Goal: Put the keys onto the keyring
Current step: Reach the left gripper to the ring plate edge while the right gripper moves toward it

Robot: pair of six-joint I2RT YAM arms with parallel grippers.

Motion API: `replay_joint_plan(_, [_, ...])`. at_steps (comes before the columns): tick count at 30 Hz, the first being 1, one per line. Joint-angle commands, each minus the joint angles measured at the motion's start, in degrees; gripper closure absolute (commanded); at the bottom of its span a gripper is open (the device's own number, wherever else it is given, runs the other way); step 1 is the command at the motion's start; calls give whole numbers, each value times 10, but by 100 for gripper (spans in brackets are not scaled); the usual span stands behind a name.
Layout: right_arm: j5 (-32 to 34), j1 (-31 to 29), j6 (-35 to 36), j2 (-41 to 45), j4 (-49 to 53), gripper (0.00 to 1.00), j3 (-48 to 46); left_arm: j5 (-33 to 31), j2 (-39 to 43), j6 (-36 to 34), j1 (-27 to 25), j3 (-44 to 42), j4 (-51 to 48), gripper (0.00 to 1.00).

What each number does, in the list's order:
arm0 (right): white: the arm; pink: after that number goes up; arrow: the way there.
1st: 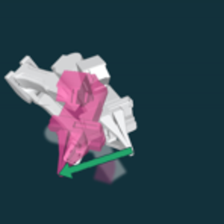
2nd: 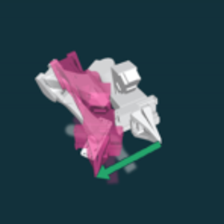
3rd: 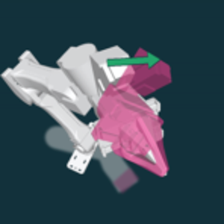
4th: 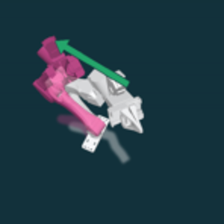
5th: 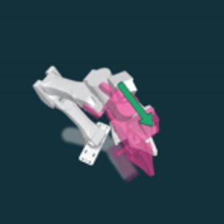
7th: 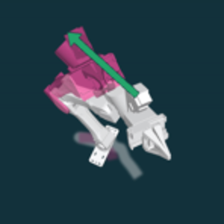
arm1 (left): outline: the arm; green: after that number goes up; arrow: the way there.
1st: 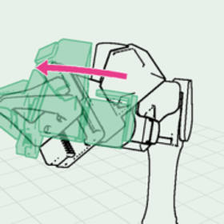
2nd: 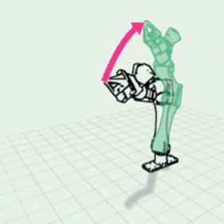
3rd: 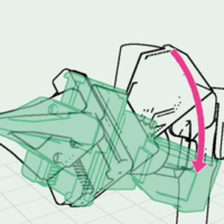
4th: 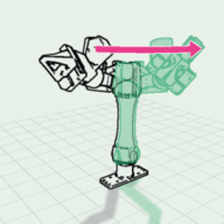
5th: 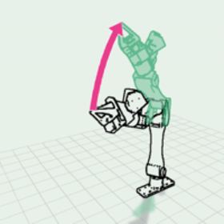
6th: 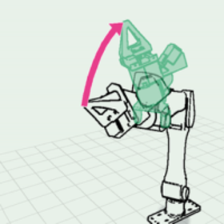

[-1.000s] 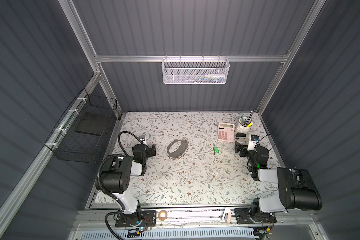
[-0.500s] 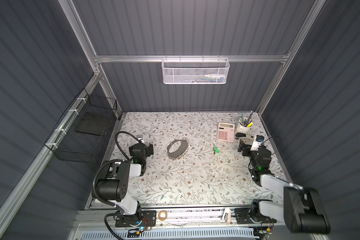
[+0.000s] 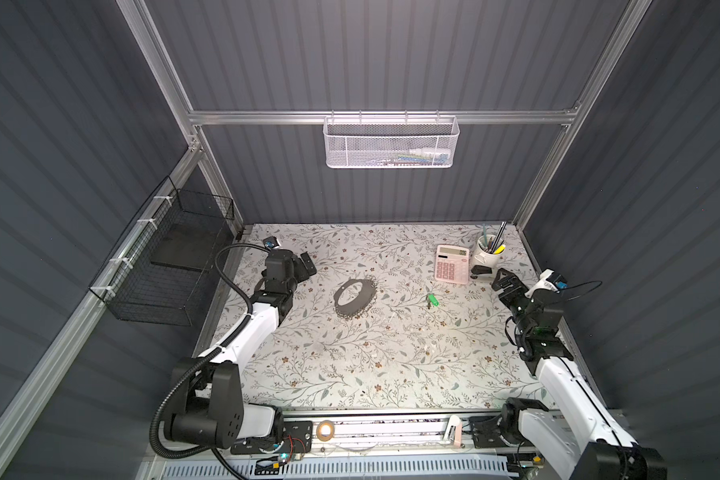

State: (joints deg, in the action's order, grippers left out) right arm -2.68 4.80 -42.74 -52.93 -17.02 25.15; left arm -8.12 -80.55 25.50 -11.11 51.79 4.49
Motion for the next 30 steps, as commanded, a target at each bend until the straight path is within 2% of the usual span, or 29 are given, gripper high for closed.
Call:
replay_joint_plan(1, [-118,-39,-33,-29,20,1,32,198,-49,-6,-4,49,-59,15])
replay_joint_plan(4, [-76,-118,22,-52,117,1,85,256,-92,-46,-25,92,-115,18])
replay_joint_plan(9, [-60,-206,55,-78,83,1,63,294,-157,-137,-79,145,-164,33])
replay_joint_plan(11, [-42,-237,68,-97,51,1,52,290,-185,-204,-106,178,-198,34])
replay_joint_plan(14, [-4,-289,102,-145,9,1,44,259,-247,-339,-137,245,-275,40])
replay_joint_plan(17, [-16,-301,108,-184,-13,1,49,206,-314,-429,-141,323,-326,46])
replay_joint_plan(19, [-16,-301,111,-195,-18,1,54,212,-354,-486,-141,374,-371,53])
replay_joint_plan(21, [-12,-301,112,-195,-20,1,53,214,-370,-518,-141,379,-364,53])
replay_joint_plan(26, [-33,-301,103,-203,-33,1,51,211,-392,-553,-140,388,-333,53])
replay_joint_plan(30, [-37,-301,100,-210,-35,1,53,229,-420,-570,-140,430,-361,54])
